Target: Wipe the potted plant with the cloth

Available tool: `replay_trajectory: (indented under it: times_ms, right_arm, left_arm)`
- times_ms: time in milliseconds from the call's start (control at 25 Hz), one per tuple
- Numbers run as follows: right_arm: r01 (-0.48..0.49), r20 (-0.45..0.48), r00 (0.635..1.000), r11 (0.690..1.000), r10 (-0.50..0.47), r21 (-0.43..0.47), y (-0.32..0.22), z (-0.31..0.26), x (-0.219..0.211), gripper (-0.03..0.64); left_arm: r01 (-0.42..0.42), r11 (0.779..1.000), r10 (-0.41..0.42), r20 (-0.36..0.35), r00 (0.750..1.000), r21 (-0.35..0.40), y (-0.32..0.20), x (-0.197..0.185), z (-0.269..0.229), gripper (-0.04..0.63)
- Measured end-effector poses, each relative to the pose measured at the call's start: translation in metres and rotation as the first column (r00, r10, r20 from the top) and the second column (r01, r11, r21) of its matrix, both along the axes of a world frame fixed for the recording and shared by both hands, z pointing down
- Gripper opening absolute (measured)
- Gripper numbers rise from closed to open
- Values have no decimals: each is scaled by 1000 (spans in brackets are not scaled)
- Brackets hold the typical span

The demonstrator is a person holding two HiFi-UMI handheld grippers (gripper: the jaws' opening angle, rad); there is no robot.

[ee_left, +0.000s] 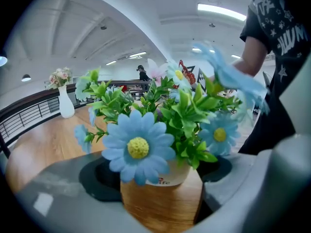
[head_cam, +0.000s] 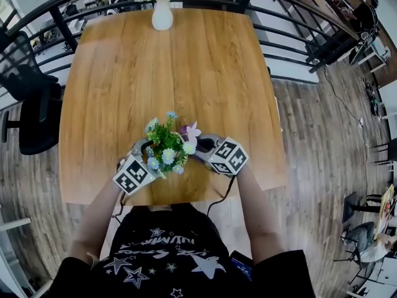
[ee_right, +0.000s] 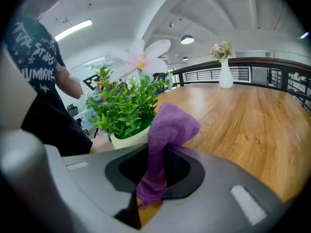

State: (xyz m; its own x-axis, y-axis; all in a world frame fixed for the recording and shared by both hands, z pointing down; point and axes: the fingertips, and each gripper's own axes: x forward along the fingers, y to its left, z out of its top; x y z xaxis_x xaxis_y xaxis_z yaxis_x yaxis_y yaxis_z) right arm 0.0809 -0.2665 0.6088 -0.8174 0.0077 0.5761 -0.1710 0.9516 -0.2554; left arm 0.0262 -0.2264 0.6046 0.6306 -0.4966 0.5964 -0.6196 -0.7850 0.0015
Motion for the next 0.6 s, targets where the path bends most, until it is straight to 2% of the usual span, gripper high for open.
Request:
replay_trajectory:
  times_ms: [600]
  right_arm:
    - [-191,-20,981,981,190,-30,41,3,17,75]
  left_arm:
    - [62,998,-62,3,998,-7,3,3,0,466]
